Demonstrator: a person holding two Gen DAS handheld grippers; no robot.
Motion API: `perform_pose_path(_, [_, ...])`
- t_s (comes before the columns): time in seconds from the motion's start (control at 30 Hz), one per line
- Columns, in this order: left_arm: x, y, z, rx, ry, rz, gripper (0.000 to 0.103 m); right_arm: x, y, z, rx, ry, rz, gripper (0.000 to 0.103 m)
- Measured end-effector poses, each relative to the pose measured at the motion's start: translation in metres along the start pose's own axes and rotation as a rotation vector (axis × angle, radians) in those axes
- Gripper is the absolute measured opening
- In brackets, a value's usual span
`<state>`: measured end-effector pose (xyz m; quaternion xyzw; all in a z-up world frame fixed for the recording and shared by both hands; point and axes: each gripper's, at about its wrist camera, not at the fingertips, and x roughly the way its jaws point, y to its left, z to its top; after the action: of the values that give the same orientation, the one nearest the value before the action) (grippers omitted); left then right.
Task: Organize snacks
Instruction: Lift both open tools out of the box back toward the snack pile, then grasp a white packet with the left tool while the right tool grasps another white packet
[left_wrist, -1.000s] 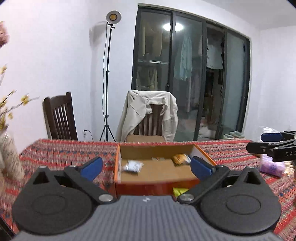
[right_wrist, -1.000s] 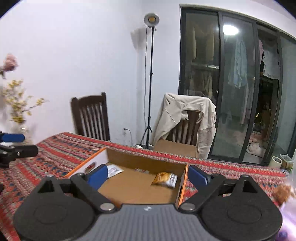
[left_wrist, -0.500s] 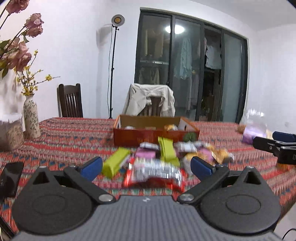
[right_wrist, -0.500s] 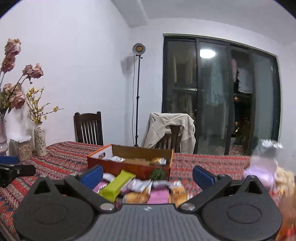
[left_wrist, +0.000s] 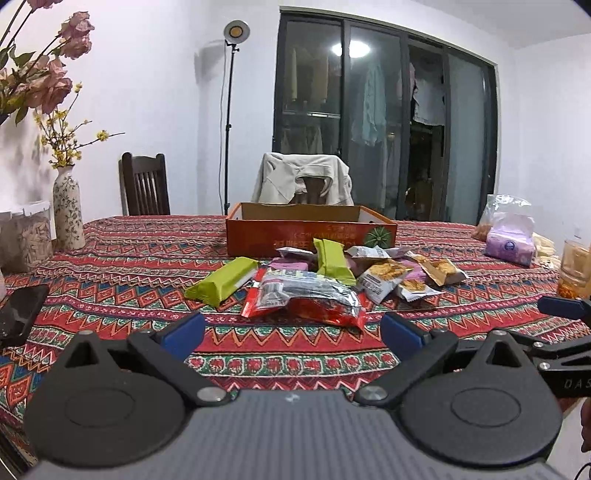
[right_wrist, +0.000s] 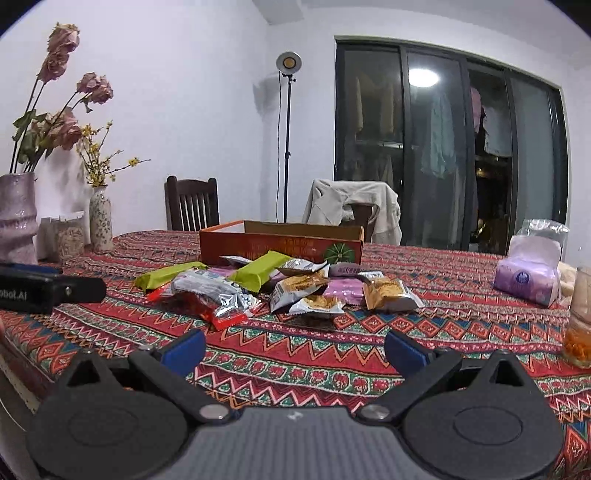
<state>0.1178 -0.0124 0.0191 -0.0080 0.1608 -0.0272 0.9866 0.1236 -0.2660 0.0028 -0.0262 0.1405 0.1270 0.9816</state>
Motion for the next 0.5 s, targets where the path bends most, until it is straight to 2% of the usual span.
perform_pose_path(0.1, [0.007, 0.003, 0.001, -0.012, 0.022, 0.005, 0.103, 0.003, -0.001, 0.000, 0.003, -0.003, -0.005, 0.103])
perform_pose_path(0.37, [0.033, -0.002, 0.004, 0.024, 0.070, -0.019, 0.103, 0.022, -0.009, 0.003, 0.018, 0.055, 0.012, 0.102])
perform_pose_path(0.5, [0.050, -0.006, 0.010, 0.039, 0.081, -0.043, 0.103, 0.036, -0.015, 0.009, 0.032, 0.084, 0.023, 0.096])
